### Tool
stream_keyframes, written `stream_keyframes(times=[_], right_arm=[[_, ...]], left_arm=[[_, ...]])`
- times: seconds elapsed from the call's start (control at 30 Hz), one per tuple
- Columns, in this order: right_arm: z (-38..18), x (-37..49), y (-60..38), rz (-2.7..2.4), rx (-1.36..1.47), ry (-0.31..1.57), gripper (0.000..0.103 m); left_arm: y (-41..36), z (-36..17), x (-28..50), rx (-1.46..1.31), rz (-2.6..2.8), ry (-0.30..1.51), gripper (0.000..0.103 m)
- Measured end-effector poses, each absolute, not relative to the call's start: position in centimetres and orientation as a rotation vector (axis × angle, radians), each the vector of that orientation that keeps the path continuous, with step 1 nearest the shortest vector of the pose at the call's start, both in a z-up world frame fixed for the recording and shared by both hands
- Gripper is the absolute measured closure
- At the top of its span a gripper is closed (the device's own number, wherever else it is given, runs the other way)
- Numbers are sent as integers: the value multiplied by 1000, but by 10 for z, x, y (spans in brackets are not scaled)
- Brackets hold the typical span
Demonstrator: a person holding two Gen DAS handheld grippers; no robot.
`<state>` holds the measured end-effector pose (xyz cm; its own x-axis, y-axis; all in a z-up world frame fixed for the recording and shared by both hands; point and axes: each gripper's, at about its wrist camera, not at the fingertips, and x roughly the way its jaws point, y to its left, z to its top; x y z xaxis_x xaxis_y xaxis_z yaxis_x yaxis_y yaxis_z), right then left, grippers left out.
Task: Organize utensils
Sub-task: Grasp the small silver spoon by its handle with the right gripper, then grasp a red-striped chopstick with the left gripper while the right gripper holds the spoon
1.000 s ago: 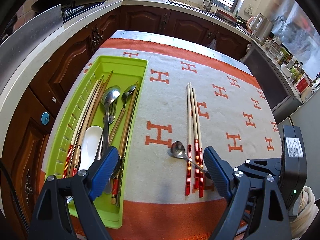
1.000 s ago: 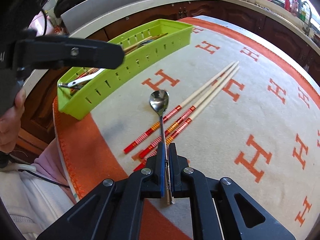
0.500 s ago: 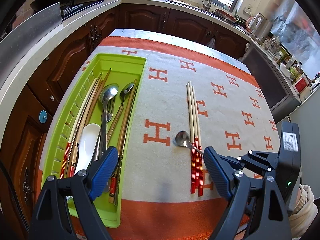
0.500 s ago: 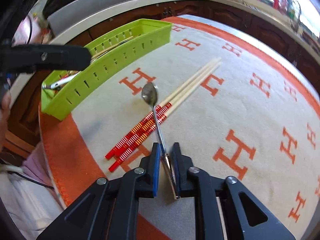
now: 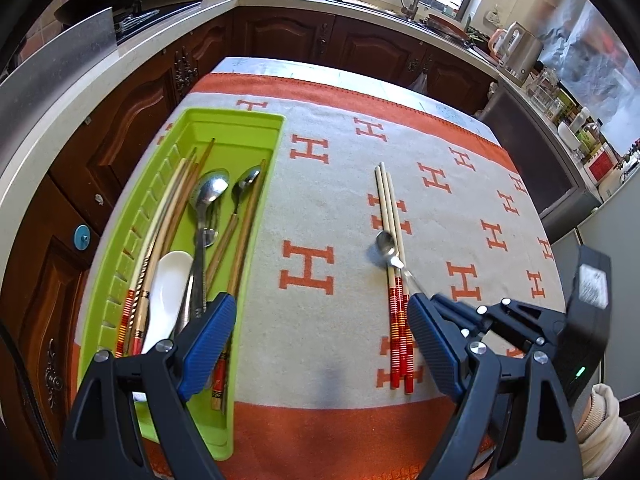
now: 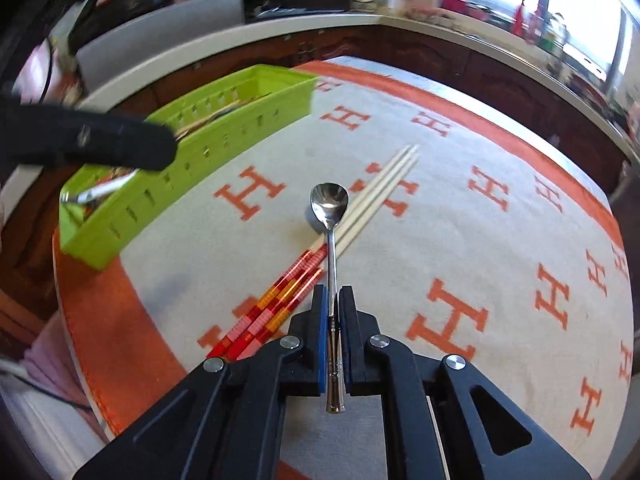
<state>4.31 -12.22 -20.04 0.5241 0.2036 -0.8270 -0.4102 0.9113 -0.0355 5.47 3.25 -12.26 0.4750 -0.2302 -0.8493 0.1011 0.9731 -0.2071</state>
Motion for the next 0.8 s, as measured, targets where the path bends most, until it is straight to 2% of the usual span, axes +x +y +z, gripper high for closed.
stream_keyframes(times=[0.23, 0.3, 0.37, 0.47, 0.57, 0.8], right_arm=[[-187, 49, -167, 280, -33, 908, 98], [-186, 50, -176, 260, 2, 903, 98], [-186, 49, -183, 242, 25, 903, 98], [-192, 50, -189, 232, 36, 921, 98], [-199, 49, -194, 223, 38, 947, 98], [-205, 43, -203, 214, 44, 963, 98]], left_arm=[[4, -133, 69, -121, -315, 1106, 18], [-5, -143, 79, -121, -340, 1132, 28], [-15, -152, 88, -112, -359, 1162, 48], [-26, -170, 100, -84, -340, 1211, 63], [-32, -184, 109, -80, -331, 1256, 70], [-44, -186, 115, 15, -290, 1217, 74]])
